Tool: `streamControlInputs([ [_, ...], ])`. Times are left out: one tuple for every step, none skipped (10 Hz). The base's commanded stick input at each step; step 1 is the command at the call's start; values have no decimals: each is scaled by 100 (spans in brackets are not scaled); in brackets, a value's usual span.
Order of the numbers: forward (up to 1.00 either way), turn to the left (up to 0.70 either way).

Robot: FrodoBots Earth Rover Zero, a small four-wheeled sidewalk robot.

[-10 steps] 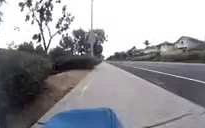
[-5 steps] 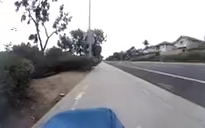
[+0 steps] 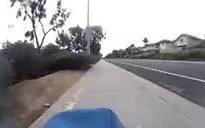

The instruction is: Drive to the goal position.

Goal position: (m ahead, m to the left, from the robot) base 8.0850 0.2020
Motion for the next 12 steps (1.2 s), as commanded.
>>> streamControlInputs([
  [100, 0],
  [100, 0],
  [100, 0],
  [100, 0],
  [100, 0],
  [100, 0],
  [100, 0],
  [100, 0],
  [100, 0],
  [100, 0],
  [100, 0],
  [100, 0],
])
